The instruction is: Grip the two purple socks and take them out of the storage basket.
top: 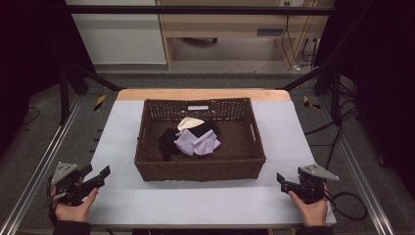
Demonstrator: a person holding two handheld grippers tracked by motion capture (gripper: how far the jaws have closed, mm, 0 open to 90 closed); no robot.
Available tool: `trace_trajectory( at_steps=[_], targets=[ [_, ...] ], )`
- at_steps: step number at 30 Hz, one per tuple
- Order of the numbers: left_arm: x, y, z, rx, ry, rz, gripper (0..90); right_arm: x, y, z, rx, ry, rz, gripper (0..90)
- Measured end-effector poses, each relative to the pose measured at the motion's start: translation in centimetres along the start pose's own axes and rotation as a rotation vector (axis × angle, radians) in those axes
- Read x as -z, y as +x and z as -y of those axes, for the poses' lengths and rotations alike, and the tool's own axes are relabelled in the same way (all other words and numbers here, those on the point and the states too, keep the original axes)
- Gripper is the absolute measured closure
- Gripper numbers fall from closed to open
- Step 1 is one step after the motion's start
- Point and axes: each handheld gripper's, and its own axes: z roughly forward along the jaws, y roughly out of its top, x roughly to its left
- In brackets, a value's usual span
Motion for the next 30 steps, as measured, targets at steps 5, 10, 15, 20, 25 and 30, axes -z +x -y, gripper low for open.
trace_trajectory(
  at_steps=[5,10,15,20,25,30],
  targets=[
    [0.3,-0.8,-0.4,-0.011,-0.014,0.013,31.5,0.1,0.1,-0.1,0.015,-0.007,-0.002,18.3],
    [0.6,-1.3,-0.9,-0.025,-0.017,0.023,31.8,0.2,0.2,-0.2,0.021,-0.018,-0.008,18.6],
    [0.7,-1.9,-1.2,-0.040,-0.021,0.035,31.9,0.1,0.3,-0.1,0.024,-0.013,-0.005,18.9],
    [0.7,-2.5,-1.9,-0.057,-0.025,0.052,31.8,0.0,0.3,-0.1,0.031,-0.011,-0.007,19.0],
    [0.9,-3.5,-3.4,-0.072,-0.046,0.068,31.8,0.1,0.3,-0.2,0.025,-0.016,-0.005,20.3],
    [0.9,-4.6,-4.9,-0.086,-0.074,0.091,32.4,0.2,0.3,-0.1,0.030,-0.018,-0.005,22.7]
  ],
)
